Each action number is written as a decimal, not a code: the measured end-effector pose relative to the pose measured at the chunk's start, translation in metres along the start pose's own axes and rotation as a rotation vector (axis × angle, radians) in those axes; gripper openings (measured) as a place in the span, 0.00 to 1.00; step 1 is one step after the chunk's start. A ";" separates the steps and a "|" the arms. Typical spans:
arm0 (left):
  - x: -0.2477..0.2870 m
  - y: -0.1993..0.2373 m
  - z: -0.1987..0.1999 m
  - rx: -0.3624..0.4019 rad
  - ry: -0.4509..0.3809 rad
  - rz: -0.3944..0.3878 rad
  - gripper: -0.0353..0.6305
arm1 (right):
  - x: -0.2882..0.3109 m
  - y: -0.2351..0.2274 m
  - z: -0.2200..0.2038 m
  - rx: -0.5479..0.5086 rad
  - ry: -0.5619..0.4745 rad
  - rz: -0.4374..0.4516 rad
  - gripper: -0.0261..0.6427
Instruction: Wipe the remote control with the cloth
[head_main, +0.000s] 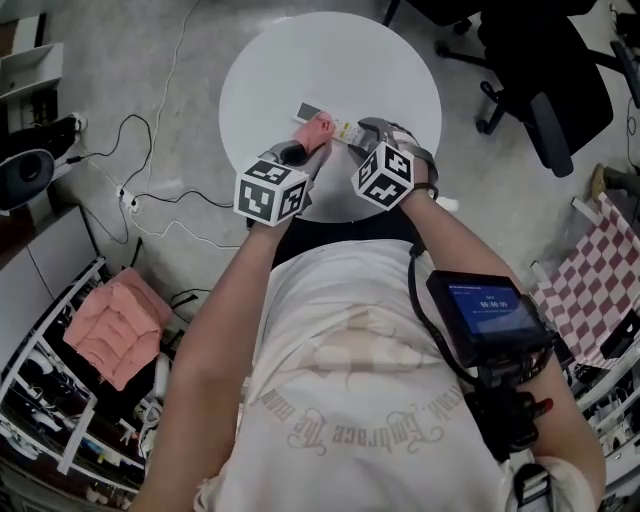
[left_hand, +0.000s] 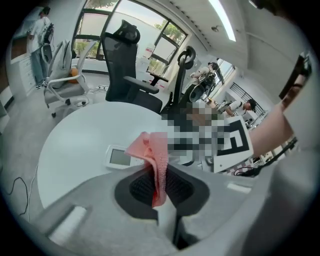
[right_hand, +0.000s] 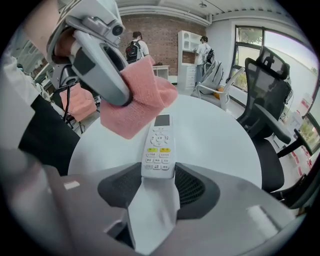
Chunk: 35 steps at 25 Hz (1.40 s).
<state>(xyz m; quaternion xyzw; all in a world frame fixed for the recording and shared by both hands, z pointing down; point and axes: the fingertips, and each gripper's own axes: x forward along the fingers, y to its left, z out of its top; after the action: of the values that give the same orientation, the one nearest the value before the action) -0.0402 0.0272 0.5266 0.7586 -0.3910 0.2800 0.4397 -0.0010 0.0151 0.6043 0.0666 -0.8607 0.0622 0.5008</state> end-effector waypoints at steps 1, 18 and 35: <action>-0.005 0.000 -0.002 -0.006 -0.008 0.005 0.09 | -0.001 0.002 0.001 0.002 0.000 0.000 0.37; -0.059 0.003 -0.043 -0.234 -0.183 -0.034 0.09 | -0.043 0.009 -0.005 0.731 -0.211 0.242 0.35; -0.112 -0.044 0.041 -0.698 -0.599 -0.631 0.09 | -0.177 0.030 0.143 0.789 -0.872 0.765 0.35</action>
<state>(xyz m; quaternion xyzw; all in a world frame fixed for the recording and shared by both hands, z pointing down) -0.0600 0.0436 0.4018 0.6947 -0.3223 -0.2392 0.5968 -0.0418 0.0288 0.3788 -0.0453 -0.8594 0.5092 -0.0089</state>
